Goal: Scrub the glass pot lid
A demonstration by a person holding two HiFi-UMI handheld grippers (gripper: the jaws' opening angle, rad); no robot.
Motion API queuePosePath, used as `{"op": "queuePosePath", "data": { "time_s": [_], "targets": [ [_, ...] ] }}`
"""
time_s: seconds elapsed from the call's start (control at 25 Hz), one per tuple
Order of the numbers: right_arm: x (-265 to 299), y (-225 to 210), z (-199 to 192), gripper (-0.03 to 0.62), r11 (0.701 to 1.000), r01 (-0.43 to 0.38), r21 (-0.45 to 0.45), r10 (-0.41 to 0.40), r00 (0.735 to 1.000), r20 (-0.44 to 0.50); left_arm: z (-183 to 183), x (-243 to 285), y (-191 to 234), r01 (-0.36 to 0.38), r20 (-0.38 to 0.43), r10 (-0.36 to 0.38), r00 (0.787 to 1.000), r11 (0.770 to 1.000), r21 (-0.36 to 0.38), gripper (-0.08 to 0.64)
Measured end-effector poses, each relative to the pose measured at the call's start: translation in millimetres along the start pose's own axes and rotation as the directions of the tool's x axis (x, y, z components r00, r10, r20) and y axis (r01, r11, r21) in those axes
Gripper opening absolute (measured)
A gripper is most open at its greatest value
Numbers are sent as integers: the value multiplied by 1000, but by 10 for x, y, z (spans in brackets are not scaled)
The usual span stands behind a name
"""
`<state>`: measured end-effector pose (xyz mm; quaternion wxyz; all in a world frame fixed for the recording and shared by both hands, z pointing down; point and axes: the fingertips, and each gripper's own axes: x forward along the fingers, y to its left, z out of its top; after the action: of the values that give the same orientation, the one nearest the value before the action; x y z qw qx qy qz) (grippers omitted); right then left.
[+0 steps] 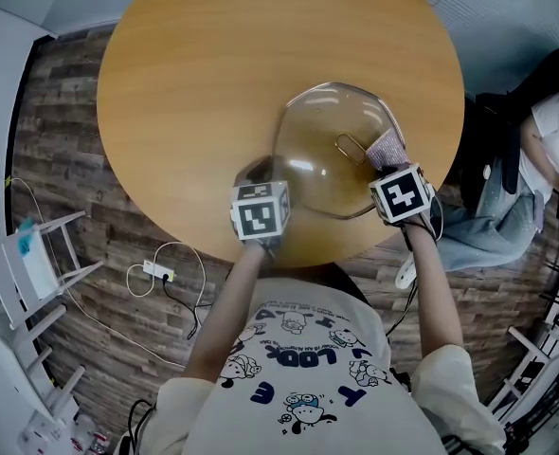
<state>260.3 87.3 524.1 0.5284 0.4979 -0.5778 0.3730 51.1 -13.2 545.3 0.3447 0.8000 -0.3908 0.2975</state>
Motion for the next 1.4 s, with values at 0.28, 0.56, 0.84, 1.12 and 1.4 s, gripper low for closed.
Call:
{"op": "queuePosePath", "data": {
  "time_s": [0.28, 0.56, 0.84, 1.12, 1.4],
  "targets": [
    [-24, 144, -99, 46, 1000, -10, 8, 10, 1000, -9, -4, -7, 27, 4, 2, -4, 1000, 1000, 2, 34],
    [-22, 259, -186, 46, 1000, -21, -1, 21, 1000, -23, -7, 11, 32, 7, 0, -7, 1000, 1000, 0, 34],
    [-43, 429, -275, 46, 999, -43, -16, 42, 998, -45, -1, 4, 25, 16, 7, -16, 1000, 1000, -6, 34],
    [-28, 573, -303, 46, 998, -63, -23, 62, 997, -54, -1, 25, 41, 29, 10, -29, 1000, 1000, -4, 34],
    [-33, 691, -322, 46, 996, -85, -34, 82, 995, -61, -9, 35, 28, 36, 11, -36, 999, 999, -3, 34]
  ]
}}
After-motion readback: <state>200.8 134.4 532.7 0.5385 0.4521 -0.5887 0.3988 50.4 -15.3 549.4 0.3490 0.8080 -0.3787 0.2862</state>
